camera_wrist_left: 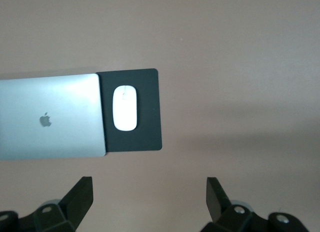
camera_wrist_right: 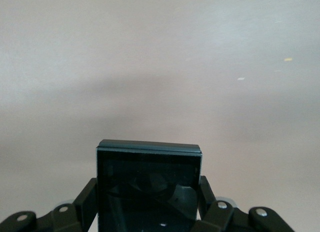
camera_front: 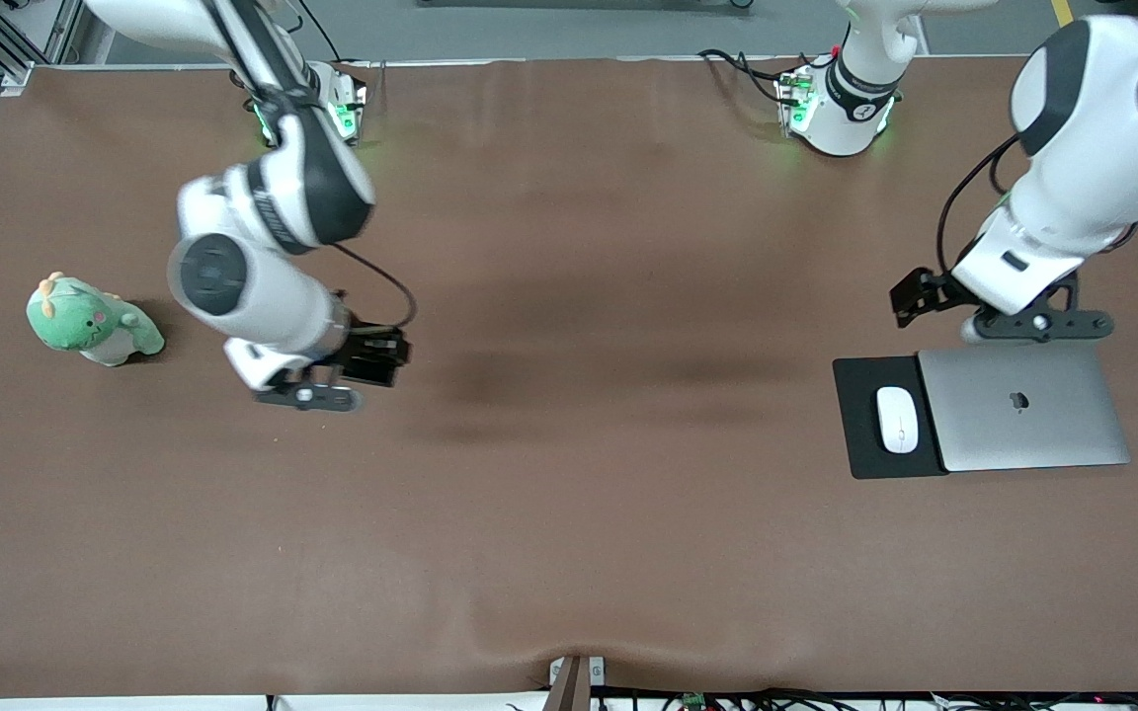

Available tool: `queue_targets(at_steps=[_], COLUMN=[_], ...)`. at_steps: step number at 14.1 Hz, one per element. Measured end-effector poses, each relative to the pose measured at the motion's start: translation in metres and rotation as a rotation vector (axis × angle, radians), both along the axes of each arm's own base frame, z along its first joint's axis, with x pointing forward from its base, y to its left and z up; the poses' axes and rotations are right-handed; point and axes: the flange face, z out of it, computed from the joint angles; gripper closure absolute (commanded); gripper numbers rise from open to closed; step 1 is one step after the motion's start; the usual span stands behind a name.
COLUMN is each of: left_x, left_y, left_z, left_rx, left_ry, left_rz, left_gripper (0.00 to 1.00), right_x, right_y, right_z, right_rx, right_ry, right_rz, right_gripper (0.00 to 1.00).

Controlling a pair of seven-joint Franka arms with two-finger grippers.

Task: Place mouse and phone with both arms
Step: 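Carry the phone toward the plush toy while the left gripper withdraws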

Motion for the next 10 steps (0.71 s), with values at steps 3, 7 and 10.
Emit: queue_targets(at_steps=[3,7,10], left_x=[-0.015,-0.023,-0.022], left_y=[0.014,0.012,0.014], left_z=[0.025,0.063,0.089], left_rx=[-0.009,-0.066,-0.07], left_ry=[0.013,0.015,0.001], left_rz=[0.012,0.033,0.037], left_gripper=[0.0,0.0,0.0], right_x=[0.006,0.01,0.008], right_y=[-0.067,-0.146,-0.184], right_z=[0.041,0.08,0.083], right_rx=[0.021,0.011,-0.022], right_ry=[0.019,0.028,0.045], right_rz=[0.007,0.015,0.011], right_gripper=[1.0,1.0,1.0])
